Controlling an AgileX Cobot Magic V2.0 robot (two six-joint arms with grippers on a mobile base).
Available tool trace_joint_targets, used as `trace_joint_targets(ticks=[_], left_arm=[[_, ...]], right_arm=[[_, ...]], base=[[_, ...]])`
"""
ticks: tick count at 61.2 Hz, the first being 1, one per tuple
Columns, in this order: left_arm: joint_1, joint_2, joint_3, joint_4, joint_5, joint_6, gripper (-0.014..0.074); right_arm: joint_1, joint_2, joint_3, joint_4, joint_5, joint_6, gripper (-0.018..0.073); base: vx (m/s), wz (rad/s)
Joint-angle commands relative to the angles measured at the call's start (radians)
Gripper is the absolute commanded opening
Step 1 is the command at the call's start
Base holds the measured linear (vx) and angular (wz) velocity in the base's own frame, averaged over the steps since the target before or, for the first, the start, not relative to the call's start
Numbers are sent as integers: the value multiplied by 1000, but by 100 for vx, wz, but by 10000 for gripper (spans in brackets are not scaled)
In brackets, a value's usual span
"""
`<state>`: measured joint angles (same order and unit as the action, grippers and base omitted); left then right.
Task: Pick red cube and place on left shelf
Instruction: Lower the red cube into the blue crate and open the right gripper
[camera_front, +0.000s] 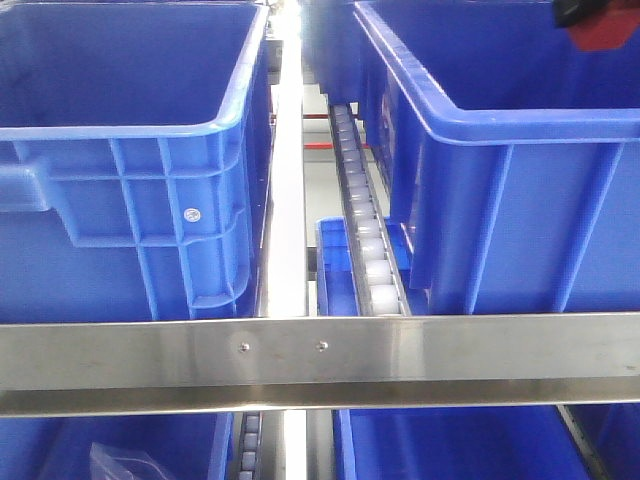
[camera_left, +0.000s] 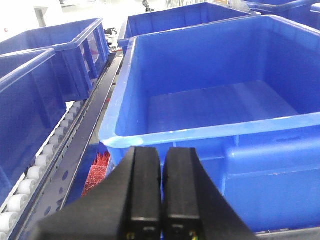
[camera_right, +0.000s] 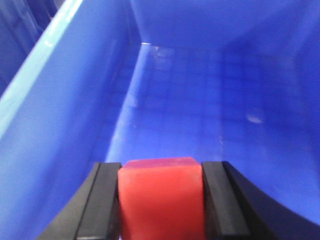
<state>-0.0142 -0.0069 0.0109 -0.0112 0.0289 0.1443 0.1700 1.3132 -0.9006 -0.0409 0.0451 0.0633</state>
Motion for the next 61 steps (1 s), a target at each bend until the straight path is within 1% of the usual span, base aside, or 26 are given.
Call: trace_joint_targets(ticks=[1, 5, 8, 12, 15, 17, 19, 22, 29, 52, 55, 60, 61], left_arm=[[-7, 0, 22, -5, -90, 1, 106], [-7, 0, 22, -5, -90, 1, 106], [-7, 0, 22, -5, -90, 1, 106], [-7, 0, 22, -5, -90, 1, 106], [-7, 0, 22, -5, -90, 1, 106], [-7, 0, 22, -5, -90, 1, 106], [-7, 0, 22, -5, -90, 1, 106], [-7, 0, 22, -5, -90, 1, 106], [-7, 0, 22, -5, -90, 1, 106], [-7, 0, 22, -5, -90, 1, 106], [-7, 0, 22, -5, -90, 1, 106], [-7, 0, 22, -5, -90, 1, 106], [-7, 0, 22, -5, -90, 1, 106]], right_arm=[[-7, 6, -51, -14, -107, -6, 68], [-7, 22, -53, -14, -114, -7, 120], [-7, 30, -53, -14, -119, -7, 187], [-7, 40, -53, -14, -131, -7, 288], [-7, 44, -53, -14, -144, -7, 392], [-7, 45, -53, -14, -150, -7, 436], [-7, 48, -53, -14, -161, -8, 475], [-7, 50, -53, -14, -179, -8, 499], [-7, 51, -53, -14, -200, -11, 501], [-7, 49, -53, -14, -186, -13, 494], [-7, 40, -53, -14, -177, -13, 461], [-7, 23, -52, -14, -165, -13, 352], [-8, 16, -51, -14, -163, -13, 314]], base=[[0, 0], [0, 0], [0, 0], [0, 0], [0, 0], [0, 0], [0, 0], [0, 0], [0, 0], [0, 0], [0, 0], [0, 0], [0, 0]])
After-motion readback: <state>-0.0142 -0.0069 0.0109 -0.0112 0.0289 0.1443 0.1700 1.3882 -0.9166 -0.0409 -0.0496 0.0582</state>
